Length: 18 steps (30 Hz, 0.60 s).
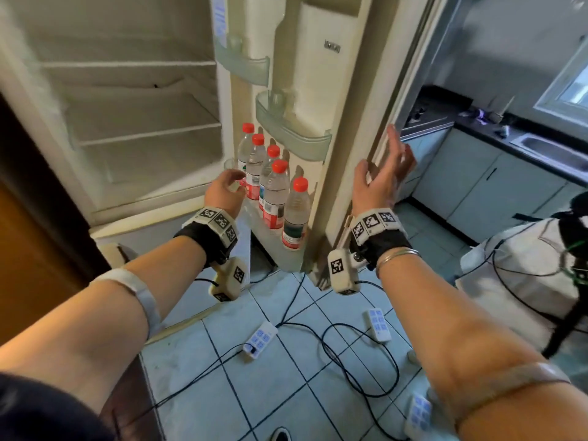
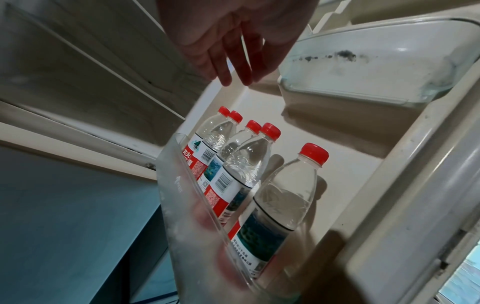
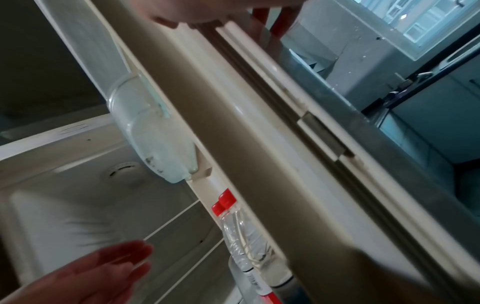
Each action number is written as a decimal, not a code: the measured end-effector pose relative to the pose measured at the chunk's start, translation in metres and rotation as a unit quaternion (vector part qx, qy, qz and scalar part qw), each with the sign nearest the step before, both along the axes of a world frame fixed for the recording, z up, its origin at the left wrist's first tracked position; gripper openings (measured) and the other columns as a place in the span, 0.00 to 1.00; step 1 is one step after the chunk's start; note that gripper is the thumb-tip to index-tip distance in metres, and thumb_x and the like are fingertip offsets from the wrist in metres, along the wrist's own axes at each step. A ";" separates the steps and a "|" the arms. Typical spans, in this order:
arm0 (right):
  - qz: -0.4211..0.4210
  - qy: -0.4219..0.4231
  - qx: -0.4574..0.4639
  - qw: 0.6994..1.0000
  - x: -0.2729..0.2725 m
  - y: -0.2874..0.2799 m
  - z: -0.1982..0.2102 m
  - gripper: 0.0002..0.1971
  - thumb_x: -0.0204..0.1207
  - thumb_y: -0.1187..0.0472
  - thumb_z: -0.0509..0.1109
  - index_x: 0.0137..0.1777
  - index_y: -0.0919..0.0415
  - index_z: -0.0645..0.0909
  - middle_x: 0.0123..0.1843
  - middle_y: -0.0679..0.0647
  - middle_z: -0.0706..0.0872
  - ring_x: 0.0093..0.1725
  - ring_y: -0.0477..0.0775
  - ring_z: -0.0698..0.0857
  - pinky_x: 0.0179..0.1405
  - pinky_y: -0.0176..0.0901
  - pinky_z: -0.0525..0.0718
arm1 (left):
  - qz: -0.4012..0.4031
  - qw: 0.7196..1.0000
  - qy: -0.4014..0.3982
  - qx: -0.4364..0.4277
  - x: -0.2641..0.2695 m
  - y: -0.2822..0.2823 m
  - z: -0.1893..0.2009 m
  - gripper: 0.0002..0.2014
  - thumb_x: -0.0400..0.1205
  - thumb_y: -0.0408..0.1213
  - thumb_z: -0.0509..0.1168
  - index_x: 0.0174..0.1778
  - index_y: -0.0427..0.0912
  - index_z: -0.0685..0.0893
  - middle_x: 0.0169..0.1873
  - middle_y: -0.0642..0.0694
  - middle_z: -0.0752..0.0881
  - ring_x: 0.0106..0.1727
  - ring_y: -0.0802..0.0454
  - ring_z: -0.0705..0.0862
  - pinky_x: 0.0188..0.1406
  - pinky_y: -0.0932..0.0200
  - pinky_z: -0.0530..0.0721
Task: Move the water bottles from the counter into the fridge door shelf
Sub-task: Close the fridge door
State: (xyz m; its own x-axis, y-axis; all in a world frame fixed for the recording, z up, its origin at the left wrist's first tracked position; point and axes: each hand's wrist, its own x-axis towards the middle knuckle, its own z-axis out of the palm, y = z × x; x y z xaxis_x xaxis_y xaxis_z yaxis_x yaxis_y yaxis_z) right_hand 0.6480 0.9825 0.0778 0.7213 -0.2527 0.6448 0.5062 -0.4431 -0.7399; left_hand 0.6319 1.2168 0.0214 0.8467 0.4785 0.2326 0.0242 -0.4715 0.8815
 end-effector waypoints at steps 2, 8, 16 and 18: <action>0.013 0.023 -0.015 1.000 -0.008 0.009 0.001 0.35 0.74 0.58 0.62 0.78 0.37 0.53 0.77 0.59 0.61 0.76 0.55 0.65 0.67 0.46 0.80 | 0.010 1.000 -0.002 0.010 -0.012 0.009 0.001 0.15 0.77 0.26 0.61 0.59 0.37 0.82 0.60 0.40 0.86 0.64 0.46 0.82 0.64 0.62 0.74; 0.115 -0.020 -0.042 0.992 -0.030 0.062 0.000 0.41 0.72 0.55 0.64 0.81 0.63 0.49 0.81 0.62 0.62 0.73 0.46 0.63 0.74 0.36 0.63 | 0.062 0.998 0.011 0.016 -0.042 0.041 0.007 0.15 0.78 0.28 0.61 0.60 0.37 0.82 0.61 0.41 0.85 0.65 0.46 0.81 0.63 0.61 0.74; 0.260 -0.006 -0.022 0.965 -0.046 0.146 0.001 0.47 0.61 0.40 0.72 0.79 0.45 0.53 0.67 0.54 0.67 0.68 0.57 0.73 0.62 0.47 0.76 | 0.159 0.987 0.033 0.009 -0.082 0.100 0.012 0.14 0.80 0.30 0.60 0.61 0.40 0.81 0.62 0.41 0.84 0.67 0.46 0.79 0.65 0.57 0.74; 0.308 -0.001 -0.016 0.951 -0.048 0.168 0.000 0.47 0.61 0.39 0.73 0.78 0.45 0.53 0.62 0.51 0.65 0.63 0.54 0.75 0.59 0.48 0.81 | 0.190 0.981 0.039 -0.002 -0.092 0.116 0.011 0.14 0.81 0.31 0.59 0.61 0.42 0.81 0.65 0.42 0.82 0.68 0.46 0.78 0.66 0.55 0.74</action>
State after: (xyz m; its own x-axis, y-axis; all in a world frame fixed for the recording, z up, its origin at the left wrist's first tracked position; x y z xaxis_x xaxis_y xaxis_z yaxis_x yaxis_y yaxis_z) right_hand 0.6004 1.1506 0.0777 0.7244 0.2372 0.6473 0.6790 -0.0833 -0.7294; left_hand 0.5401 1.3328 0.0327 0.6226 0.7636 0.1712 0.2657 -0.4121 0.8716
